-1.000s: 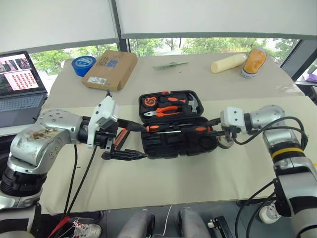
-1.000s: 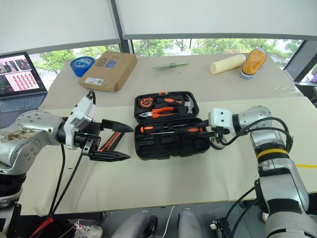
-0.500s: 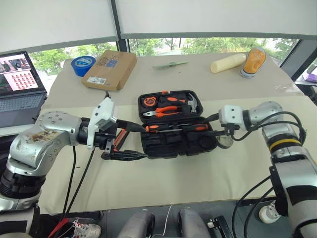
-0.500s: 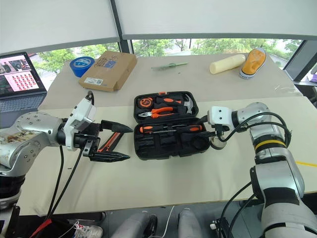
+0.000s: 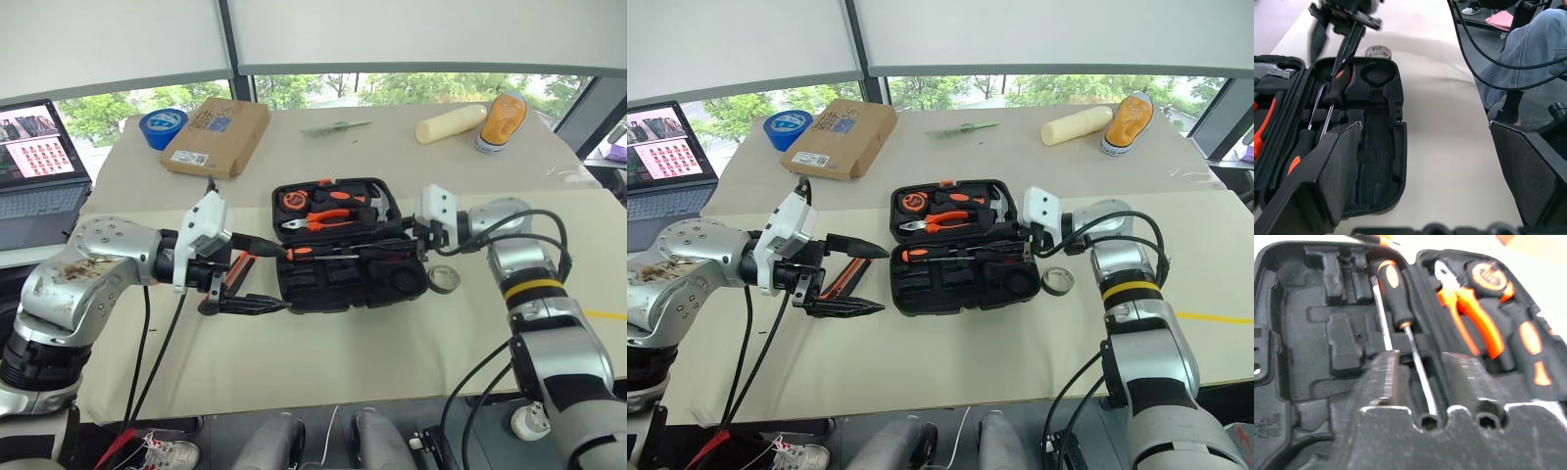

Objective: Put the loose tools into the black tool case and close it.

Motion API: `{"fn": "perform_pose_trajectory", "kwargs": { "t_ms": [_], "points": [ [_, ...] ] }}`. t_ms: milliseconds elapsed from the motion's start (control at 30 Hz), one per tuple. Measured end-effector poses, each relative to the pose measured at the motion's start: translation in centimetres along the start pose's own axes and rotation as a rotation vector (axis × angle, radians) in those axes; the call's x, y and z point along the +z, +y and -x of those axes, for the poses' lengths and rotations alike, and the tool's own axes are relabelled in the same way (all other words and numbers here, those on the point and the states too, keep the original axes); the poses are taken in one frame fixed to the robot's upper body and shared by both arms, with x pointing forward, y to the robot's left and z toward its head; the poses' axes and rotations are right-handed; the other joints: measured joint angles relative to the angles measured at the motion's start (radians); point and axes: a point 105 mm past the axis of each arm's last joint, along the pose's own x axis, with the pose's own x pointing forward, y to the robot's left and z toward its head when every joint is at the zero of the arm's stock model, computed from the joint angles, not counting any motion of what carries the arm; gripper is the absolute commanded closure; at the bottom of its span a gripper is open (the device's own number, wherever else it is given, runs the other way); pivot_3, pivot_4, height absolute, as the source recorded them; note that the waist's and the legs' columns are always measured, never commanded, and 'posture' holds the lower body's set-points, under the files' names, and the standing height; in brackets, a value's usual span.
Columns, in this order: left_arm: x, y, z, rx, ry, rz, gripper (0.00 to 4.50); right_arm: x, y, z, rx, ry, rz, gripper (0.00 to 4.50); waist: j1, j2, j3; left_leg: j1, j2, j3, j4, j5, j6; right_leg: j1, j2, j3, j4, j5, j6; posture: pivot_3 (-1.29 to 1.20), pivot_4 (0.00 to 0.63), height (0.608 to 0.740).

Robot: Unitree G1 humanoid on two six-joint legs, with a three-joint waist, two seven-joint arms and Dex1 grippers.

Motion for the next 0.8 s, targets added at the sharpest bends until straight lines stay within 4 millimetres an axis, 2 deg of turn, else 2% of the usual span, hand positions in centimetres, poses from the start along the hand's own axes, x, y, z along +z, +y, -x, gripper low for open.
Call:
{"fn": "perform_pose_trajectory", "kwargs": {
  "t_ms": [33, 67, 333, 633, 733, 800],
  "points": [
    [-0.1, 0.1, 0.0, 0.003, 0.001, 0.002, 0.00, -0.3, 0.2, -0.1, -0.004, 0.003, -0.009, 4.41, -0.001, 0.000, 0.000, 0.000, 0.000, 0.000, 0.000, 0.000, 0.000, 0.000, 0.000, 0.000, 0.000, 0.000, 0.000, 0.00, 0.150, 0.735],
    [-0.1, 0.1, 0.1, 0.006, 0.003, 0.003, 0.00, -0.4, 0.2, -0.1, -0.008, 0.005, -0.015, 4.47, -0.001, 0.000, 0.000, 0.000, 0.000, 0.000, 0.000, 0.000, 0.000, -0.001, 0.000, 0.000, 0.000, 0.000, 0.000, 0.00, 0.150, 0.735],
    [-0.1, 0.3, 0.1, 0.013, 0.013, -0.006, 0.00, -1.0, 0.8, -2.1, -0.004, 0.052, -0.019, 4.47, -0.006, 0.000, 0.000, -0.002, 0.002, 0.000, 0.000, 0.001, -0.001, -0.003, 0.002, 0.000, 0.000, 0.000, -0.001, 0.00, 0.150, 0.735],
    [-0.2, 0.4, 0.0, 0.013, 0.013, -0.005, 0.00, -0.8, 1.0, -3.4, 0.008, 0.134, 0.133, 4.47, -0.015, 0.000, -0.001, 0.000, 0.003, 0.000, 0.000, 0.001, -0.003, -0.001, 0.005, 0.001, 0.001, 0.001, -0.002, 0.00, 0.150, 0.735],
    [-0.2, 0.5, 0.0, 0.016, 0.012, -0.001, 0.00, -0.8, 1.0, -4.0, 0.020, 0.192, 0.271, 4.47, -0.019, -0.001, -0.001, 0.007, 0.004, 0.000, -0.001, 0.000, -0.004, 0.001, 0.005, 0.001, 0.001, 0.001, -0.002, 0.00, 0.150, 0.735],
    [-0.2, 0.5, 0.0, 0.020, 0.013, -0.002, 0.00, -0.9, 1.0, -4.0, 0.020, 0.198, 0.279, 4.47, -0.021, -0.002, -0.002, 0.009, 0.005, 0.000, -0.001, 0.000, -0.004, 0.004, 0.007, 0.001, 0.001, 0.001, -0.002, 0.00, 0.150, 0.735]
  ]
}}
